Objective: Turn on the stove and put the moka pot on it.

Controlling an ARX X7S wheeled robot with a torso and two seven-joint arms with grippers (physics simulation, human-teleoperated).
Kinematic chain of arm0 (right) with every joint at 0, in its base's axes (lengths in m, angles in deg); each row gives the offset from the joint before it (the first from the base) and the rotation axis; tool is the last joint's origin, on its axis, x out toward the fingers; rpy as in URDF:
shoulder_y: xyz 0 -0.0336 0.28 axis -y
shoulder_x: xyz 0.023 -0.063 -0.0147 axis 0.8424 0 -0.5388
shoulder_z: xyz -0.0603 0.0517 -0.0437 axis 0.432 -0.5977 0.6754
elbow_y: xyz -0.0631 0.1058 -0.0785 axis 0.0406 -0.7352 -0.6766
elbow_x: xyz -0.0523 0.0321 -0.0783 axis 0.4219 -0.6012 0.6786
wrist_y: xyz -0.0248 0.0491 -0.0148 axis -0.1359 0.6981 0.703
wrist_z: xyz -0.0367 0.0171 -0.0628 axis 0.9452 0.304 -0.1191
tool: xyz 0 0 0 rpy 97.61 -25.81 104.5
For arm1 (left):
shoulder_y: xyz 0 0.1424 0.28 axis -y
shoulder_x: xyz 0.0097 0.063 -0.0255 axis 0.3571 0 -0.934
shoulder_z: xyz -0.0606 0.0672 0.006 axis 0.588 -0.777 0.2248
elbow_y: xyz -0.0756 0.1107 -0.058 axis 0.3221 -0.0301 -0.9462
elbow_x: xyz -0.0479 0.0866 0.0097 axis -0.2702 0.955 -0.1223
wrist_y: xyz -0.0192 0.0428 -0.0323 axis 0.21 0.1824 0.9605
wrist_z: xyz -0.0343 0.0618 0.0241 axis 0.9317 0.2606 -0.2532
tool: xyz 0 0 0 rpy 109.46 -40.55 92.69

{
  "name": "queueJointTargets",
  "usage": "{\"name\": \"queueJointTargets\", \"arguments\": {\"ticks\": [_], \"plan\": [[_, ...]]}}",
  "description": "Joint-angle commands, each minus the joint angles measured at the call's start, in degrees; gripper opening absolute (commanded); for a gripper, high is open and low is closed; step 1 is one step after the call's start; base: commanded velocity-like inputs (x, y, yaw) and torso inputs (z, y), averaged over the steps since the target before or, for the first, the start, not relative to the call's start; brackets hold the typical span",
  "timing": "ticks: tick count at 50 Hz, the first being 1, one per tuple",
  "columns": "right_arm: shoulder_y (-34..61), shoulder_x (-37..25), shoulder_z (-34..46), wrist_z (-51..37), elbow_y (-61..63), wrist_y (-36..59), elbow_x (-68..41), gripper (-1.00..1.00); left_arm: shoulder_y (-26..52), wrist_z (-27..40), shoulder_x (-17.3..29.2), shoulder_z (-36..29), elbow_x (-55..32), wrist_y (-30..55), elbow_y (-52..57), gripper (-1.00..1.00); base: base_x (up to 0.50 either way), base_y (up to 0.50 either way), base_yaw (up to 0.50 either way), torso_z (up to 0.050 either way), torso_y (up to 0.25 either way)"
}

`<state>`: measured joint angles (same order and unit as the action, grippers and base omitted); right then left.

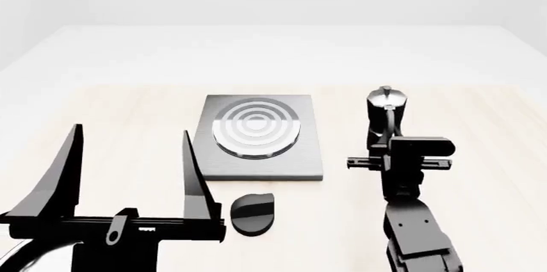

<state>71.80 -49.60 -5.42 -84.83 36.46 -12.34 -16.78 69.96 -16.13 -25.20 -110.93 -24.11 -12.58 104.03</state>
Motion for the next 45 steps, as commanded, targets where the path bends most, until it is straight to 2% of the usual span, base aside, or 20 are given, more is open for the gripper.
{"name": "queueJointTargets", "arguments": {"ticks": [1, 8, 16, 20, 45], "plan": [[6.05, -0.09, -0.03, 0.41, 2.48, 0.87, 1.66, -1.0, 0.49, -0.19, -0.03, -0.12, -0.31, 0.7, 0.34, 1.0, 0.0, 0.0, 0.0, 0.0, 0.0], [10.61, 1.2, 1.21, 2.23, 0.79, -3.71, 2.8, -1.0, 0.54, -0.1, 0.05, -0.15, -0.46, 0.45, 0.16, 1.0, 0.0, 0.0, 0.0, 0.0, 0.001], [22.0, 5.87, 1.84, 5.06, -19.9, -17.3, 3.89, -1.0, 0.06, 0.26, 0.42, 0.16, -0.86, -0.18, 0.04, 1.0, 0.0, 0.0, 0.0, 0.0, 0.001], [24.17, 6.84, 2.26, 5.82, -21.98, -20.36, 5.11, -1.0, 0.0, 0.4, 0.57, 0.34, -1.15, -0.51, -0.06, 1.0, 0.0, 0.0, 0.0, 0.0, 0.0], [29.81, 11.63, -5.4, 3.48, -22.08, -12.47, 9.47, -1.0, 1.27, 0.06, 0.53, -0.21, -1.69, -0.76, -1.33, 1.0, 0.0, 0.0, 0.0, 0.0, 0.001]]}}
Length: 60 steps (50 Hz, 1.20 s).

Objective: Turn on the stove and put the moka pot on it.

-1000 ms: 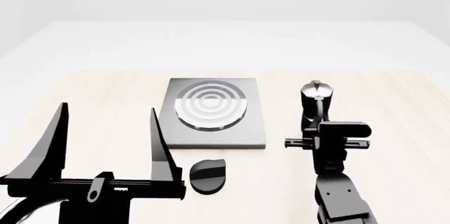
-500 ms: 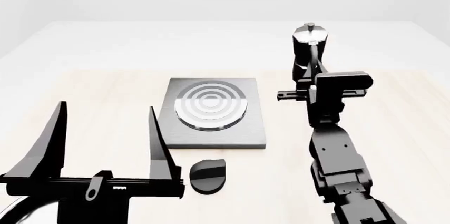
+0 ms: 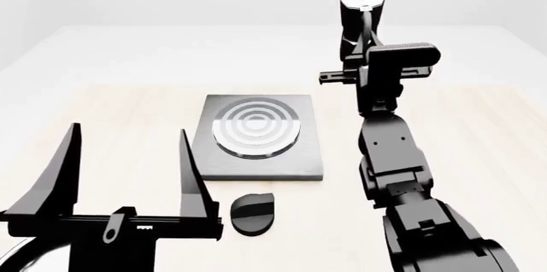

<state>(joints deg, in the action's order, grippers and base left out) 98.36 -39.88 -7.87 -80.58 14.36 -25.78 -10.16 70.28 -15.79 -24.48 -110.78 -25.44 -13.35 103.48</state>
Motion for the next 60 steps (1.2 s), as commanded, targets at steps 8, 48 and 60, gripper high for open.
{"name": "queueJointTargets", "arguments": {"ticks": [8, 48, 60], "plan": [[4.71, 3.16, 11.56, -0.42, 0.03, -0.25, -12.67, -1.0, 0.57, -0.11, 0.05, -0.38, -0.37, -0.28, -0.92, 1.0, 0.0, 0.0, 0.0, 0.0, 0.003], [3.51, 3.17, 72.03, -7.24, 10.78, -8.33, -69.74, -1.0, 0.07, 0.46, 0.66, -0.1, -1.44, -0.38, -0.32, 1.0, 0.0, 0.0, 0.0, 0.0, 0.001], [3.03, 3.17, 72.17, -7.94, 13.01, -8.15, -68.99, -1.0, -0.12, 0.53, 0.82, -0.29, -1.13, -0.13, -0.12, 1.0, 0.0, 0.0, 0.0, 0.0, 0.001]]}}
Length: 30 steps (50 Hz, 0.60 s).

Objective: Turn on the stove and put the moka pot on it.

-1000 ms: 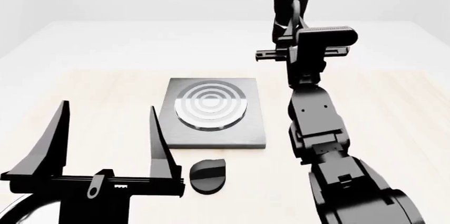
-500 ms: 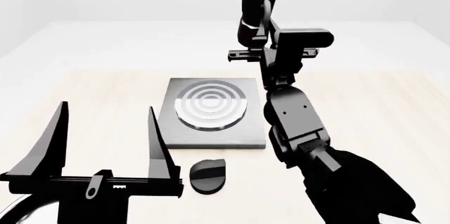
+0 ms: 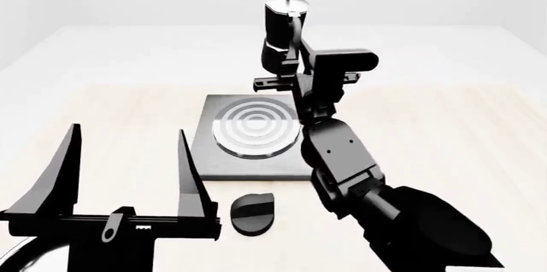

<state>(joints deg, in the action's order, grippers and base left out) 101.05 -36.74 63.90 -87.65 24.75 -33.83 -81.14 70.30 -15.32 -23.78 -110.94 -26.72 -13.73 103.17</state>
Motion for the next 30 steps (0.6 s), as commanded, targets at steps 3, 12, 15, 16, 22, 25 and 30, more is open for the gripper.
{"name": "queueJointTargets", "arguments": {"ticks": [3, 12, 15, 16, 22, 25, 30], "plan": [[0.26, 0.03, 0.47, -0.95, 2.92, -0.1, 2.28, -1.0, -0.12, 0.08, 0.14, -0.13, 0.14, 0.34, 0.21, 1.0, 0.0, 0.0, 0.0, 0.0, 0.003], [-0.38, 0.03, 0.4, -0.51, 2.81, -0.99, 2.08, -1.0, 0.08, -0.03, 0.05, -0.35, 0.17, 1.12, 0.43, 1.0, 0.0, 0.0, 0.0, 0.001, 0.001], [-0.35, 0.03, 0.41, -0.4, 2.83, -0.96, 2.01, -1.0, 0.14, -0.05, 0.04, -0.38, 0.04, 1.25, 0.33, 1.0, 0.0, 0.0, 0.0, 0.0, 0.0], [-0.2, 0.03, 0.38, -0.33, 2.86, -0.85, 1.81, -1.0, 0.14, -0.04, 0.04, -0.39, 0.06, 1.28, 0.33, 1.0, 0.0, 0.0, 0.0, 0.0, 0.01], [-0.19, 0.03, 0.48, -0.35, 2.96, -1.04, 1.65, -1.0, 0.24, -0.14, -0.01, -0.8, 0.74, 1.74, -0.23, 1.0, 0.0, 0.0, 0.0, 0.0, 0.0], [-0.8, 0.03, 0.44, -0.36, 2.93, -1.51, 2.22, -1.0, 0.35, -0.22, -0.02, -0.93, 0.85, 1.92, -0.09, 1.0, 0.0, 0.0, 0.0, 0.0, 0.003], [-0.34, 0.03, 0.39, -0.3, 3.26, -1.25, 2.31, -1.0, 0.18, -0.05, 0.09, -0.94, 0.95, 1.46, -0.21, 1.0, 0.0, 0.0, 0.0, 0.0, -0.075]]}}
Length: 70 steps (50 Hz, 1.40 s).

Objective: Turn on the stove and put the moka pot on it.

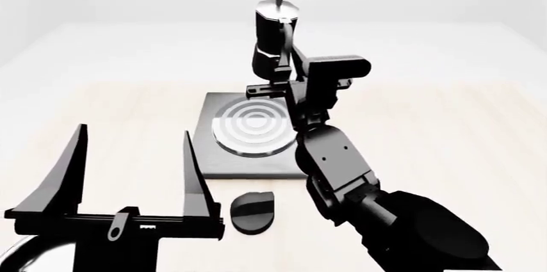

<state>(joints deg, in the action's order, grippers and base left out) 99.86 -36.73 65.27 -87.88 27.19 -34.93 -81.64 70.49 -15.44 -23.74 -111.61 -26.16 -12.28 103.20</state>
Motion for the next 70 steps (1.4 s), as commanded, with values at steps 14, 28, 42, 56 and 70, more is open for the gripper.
{"name": "queueJointTargets", "arguments": {"ticks": [14, 28, 42, 56, 70], "plan": [[0.61, 0.03, -1.01, 0.42, 0.61, -0.92, 2.97, -1.0, 0.07, 0.24, 0.03, -0.54, 0.27, -0.66, -1.0, 1.0, 0.0, 0.0, 0.0, 0.0, -0.102], [1.09, 0.03, -0.97, 0.07, 1.26, 0.57, 3.86, -1.0, -0.06, 0.41, 0.26, -0.5, 0.25, -0.69, -0.61, 1.0, 0.0, 0.0, 0.0, 0.0, -0.095], [1.3, 0.03, -0.89, 0.08, 1.57, 1.21, 3.84, -1.0, -0.21, 0.35, 0.47, -0.53, 0.79, 0.36, 1.49, 1.0, 0.0, 0.0, 0.0, 0.0, -0.093], [1.65, 0.03, -0.99, 0.1, 2.15, 2.52, 5.31, -1.0, -0.06, 0.48, 0.5, -0.57, 0.59, 0.26, 1.34, 1.0, 0.0, 0.0, 0.0, 0.0, -0.093], [1.62, 0.03, -1.0, -0.1, 2.3, 2.73, 5.68, -1.0, -0.1, 0.65, 0.6, -0.68, 0.57, 0.02, 1.05, 1.0, 0.0, 0.0, 0.0, 0.0, -0.093]]}}
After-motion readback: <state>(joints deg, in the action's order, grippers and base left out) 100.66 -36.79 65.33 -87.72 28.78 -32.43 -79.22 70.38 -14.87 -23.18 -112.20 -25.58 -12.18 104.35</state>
